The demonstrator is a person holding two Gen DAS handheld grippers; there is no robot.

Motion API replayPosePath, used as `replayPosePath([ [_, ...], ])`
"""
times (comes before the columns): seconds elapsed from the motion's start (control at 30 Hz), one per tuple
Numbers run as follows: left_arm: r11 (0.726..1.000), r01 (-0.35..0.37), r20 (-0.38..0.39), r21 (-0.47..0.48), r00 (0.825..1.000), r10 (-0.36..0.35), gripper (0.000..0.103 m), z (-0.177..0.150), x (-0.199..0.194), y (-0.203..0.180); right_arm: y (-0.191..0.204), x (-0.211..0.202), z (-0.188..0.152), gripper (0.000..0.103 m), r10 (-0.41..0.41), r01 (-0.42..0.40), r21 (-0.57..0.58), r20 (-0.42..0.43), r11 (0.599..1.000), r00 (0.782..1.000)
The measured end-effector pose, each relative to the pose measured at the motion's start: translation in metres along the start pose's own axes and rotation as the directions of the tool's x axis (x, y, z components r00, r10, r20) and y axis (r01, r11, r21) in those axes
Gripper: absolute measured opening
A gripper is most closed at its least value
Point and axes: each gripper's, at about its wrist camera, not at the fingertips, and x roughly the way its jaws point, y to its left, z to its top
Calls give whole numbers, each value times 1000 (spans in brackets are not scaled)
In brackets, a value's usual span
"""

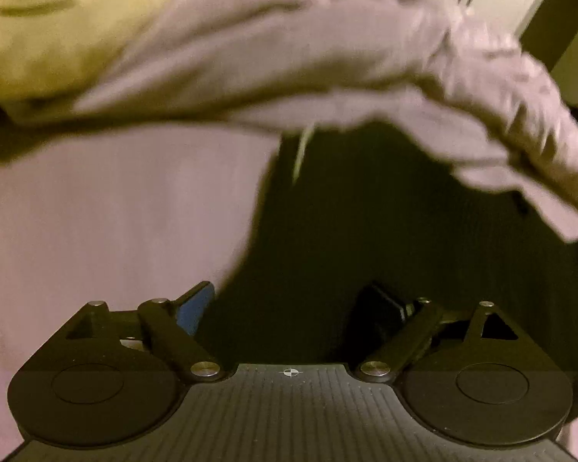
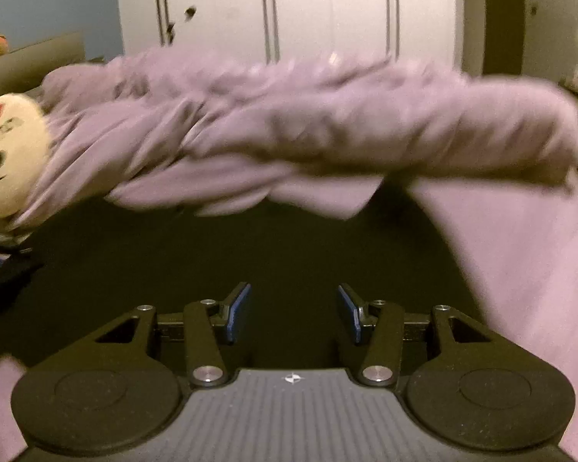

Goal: Fold small clothes

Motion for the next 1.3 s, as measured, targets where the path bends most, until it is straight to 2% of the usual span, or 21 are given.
replayPosePath([
  [0.07, 1000, -11, -26, -11, 1000, 11, 94, -5, 7, -1, 10, 5, -23, 48, 26, -24, 32, -66, 999, 997],
  [0.17, 998, -19, -52, -51, 998, 17, 95, -6, 14, -1, 12, 21, -48, 46, 2, 15, 115, -151, 993, 989],
  [0.3, 999, -27, -65, -41, 998, 25, 97, -9, 18, -1, 8, 32, -49, 46, -29, 60, 194, -156, 979, 987],
  [0.47, 999, -11, -76, -52, 997, 7, 97, -8, 18, 4, 16, 42, -46, 45, -74, 101, 139, -186, 985, 980],
  [0.63, 999, 10, -83, -42, 996, -14, 95, -7, 19, 6, 22, 36, -53, 47, -108, 128, 109, -178, 986, 978],
  [0.73, 997, 77, -94, -31, 992, -80, 81, -7, 14, 9, 24, 35, -52, 47, -120, 142, 117, -182, 983, 976],
  [0.8, 991, 129, -101, -36, 986, -132, 67, -5, 13, 12, 25, 33, -50, 47, -125, 149, 124, -188, 981, 974],
  [1.0, 962, 240, -120, -128, 959, -256, 55, -2, 17, 35, 34, 21, -58, 49, -141, 163, 118, -179, 980, 974],
  [1.13, 953, 276, -129, -127, 948, -292, 63, -6, 23, 41, 44, 9, -62, 49, -151, 174, 128, -166, 976, 974],
  [1.2, 947, 296, -130, -125, 941, -312, 78, -4, 25, 38, 49, 4, -63, 49, -144, 166, 134, -157, 977, 977],
  [1.27, 944, 309, -131, -113, 937, -322, 85, -4, 28, 31, 54, -2, -63, 49, -120, 141, 146, -147, 979, 982],
  [1.3, 949, 300, -133, -95, 941, -311, 87, -4, 29, 26, 57, -4, -63, 48, -106, 127, 149, -139, 981, 985],
])
